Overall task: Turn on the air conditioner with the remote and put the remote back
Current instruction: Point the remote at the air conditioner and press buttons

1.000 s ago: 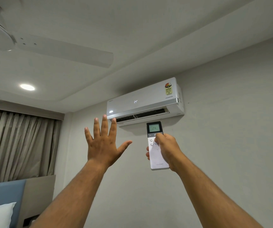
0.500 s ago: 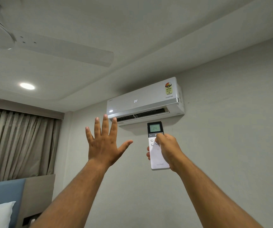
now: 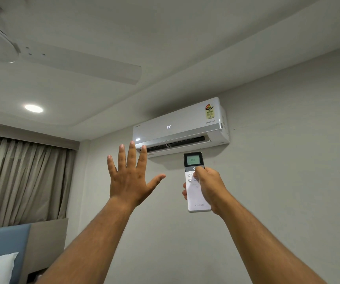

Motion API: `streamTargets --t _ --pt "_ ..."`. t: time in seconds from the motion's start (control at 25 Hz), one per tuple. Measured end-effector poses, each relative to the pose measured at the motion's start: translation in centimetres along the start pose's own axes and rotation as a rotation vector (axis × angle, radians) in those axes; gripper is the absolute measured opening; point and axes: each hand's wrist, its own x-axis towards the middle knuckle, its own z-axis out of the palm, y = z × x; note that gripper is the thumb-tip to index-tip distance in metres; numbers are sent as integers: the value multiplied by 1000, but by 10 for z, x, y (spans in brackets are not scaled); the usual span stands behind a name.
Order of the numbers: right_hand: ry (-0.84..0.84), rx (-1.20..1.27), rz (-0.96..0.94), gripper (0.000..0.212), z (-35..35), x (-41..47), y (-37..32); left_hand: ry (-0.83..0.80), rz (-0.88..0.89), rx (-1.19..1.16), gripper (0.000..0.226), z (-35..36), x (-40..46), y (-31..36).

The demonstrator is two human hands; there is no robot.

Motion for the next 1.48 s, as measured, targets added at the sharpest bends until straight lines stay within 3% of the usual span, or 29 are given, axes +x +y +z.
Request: streamTargets --t 1.48 --pt "-7 -40 29 16 3 -6 -1 -62 -41 -30 100 -3 -11 8"
